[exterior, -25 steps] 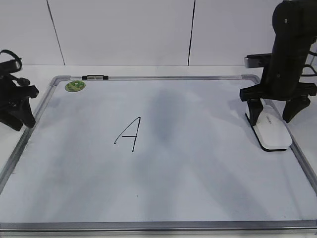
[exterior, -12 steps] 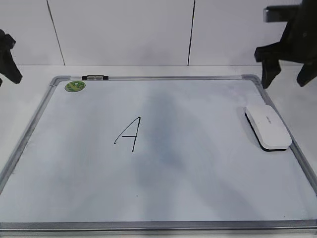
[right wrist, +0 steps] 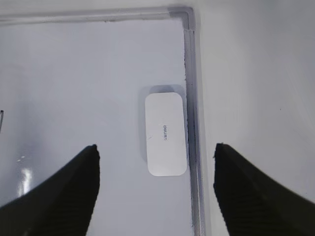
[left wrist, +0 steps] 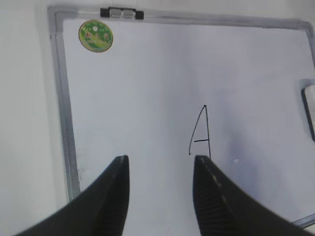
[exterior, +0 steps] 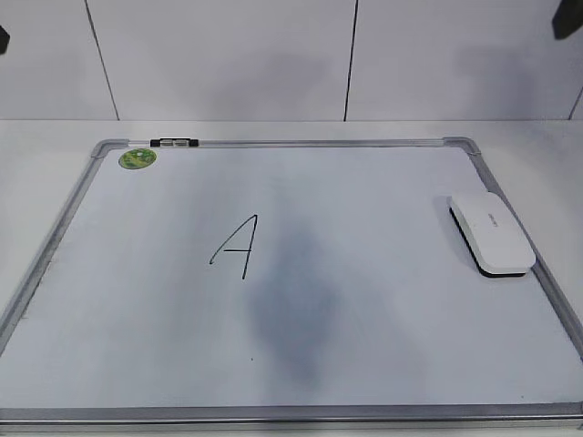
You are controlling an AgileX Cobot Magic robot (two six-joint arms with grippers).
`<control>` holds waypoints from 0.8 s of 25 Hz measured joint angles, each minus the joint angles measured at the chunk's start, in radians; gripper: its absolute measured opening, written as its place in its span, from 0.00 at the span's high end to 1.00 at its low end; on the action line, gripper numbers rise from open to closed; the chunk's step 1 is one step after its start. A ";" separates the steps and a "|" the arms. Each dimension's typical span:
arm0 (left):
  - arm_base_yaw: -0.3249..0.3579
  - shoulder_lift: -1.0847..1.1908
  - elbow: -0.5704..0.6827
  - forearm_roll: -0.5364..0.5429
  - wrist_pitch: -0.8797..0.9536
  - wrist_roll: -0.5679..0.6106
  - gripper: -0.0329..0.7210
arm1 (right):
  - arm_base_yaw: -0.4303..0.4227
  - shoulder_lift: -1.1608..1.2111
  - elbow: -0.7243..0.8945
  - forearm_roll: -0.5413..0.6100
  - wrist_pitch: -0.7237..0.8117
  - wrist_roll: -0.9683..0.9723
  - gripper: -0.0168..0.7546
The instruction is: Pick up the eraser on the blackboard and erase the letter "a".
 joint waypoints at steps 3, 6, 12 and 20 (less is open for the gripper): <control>-0.020 -0.087 0.000 0.011 0.001 0.000 0.55 | 0.000 -0.092 0.017 0.030 0.004 0.000 0.25; -0.067 -0.180 0.000 0.042 0.005 -0.002 0.57 | 0.000 -0.187 0.066 0.054 0.006 0.000 0.25; -0.102 -0.406 0.000 0.092 0.028 -0.002 0.61 | 0.000 -0.394 0.251 0.076 0.012 0.000 0.25; -0.104 -0.763 0.000 0.118 0.045 -0.002 0.62 | 0.000 -0.674 0.457 0.090 0.016 0.000 0.25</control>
